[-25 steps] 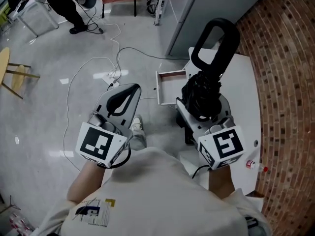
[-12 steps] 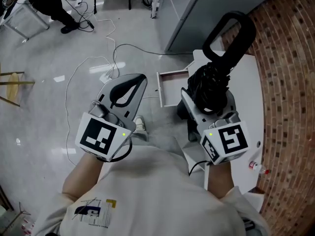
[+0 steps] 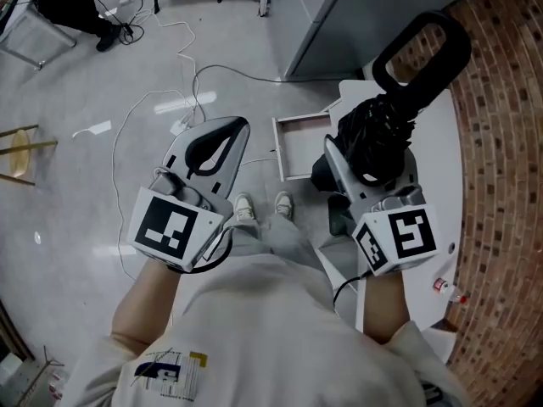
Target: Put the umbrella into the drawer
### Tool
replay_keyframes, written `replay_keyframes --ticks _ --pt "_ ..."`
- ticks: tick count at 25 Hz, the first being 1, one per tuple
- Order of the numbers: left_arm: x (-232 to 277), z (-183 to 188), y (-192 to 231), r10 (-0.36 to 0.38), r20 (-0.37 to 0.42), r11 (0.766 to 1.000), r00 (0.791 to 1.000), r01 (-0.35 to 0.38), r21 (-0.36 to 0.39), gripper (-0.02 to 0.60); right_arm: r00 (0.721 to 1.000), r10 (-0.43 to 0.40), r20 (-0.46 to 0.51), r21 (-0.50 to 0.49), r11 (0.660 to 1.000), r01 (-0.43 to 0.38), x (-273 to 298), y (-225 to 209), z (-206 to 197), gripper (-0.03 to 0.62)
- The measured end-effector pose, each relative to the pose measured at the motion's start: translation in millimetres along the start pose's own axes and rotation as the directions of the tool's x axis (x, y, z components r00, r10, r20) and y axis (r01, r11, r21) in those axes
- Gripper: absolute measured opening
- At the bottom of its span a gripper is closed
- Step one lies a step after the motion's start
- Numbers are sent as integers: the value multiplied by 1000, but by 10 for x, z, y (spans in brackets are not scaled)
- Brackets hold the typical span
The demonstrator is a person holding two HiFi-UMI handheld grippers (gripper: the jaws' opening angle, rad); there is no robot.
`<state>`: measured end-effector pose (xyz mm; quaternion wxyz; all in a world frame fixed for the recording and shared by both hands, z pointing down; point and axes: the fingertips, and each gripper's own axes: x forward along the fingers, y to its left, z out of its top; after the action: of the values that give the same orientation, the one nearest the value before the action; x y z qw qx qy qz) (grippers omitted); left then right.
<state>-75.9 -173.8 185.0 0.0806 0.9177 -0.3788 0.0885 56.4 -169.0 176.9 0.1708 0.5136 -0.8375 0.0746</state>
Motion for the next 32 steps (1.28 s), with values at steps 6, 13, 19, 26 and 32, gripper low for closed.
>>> replay_keyframes --ticks 6,13,19,26,32 --pt "292 -186 143 32 -39 998 999 -34 -49 9 999 -10 -34 -11 1000 10 407 -219 -252 285" --pt "731 -511 387 74 -74 995 994 -79 -61 9 998 6 -68 2 1000 -6 913 -428 -669 285" --pt "1119 -919 570 102 -99 985 990 -114 -128 9 992 -8 -122 17 1000 10 1379 -619 -1180 285" --pt "1537 -1507 849 138 -136 972 981 -161 -170 9 982 2 -188 3 1000 -1 1902 -733 -1880 285" --pt "1823 -2110 998 143 -188 960 972 -182 -211 9 968 -5 -251 23 1000 11 2278 -792 -2581 285"
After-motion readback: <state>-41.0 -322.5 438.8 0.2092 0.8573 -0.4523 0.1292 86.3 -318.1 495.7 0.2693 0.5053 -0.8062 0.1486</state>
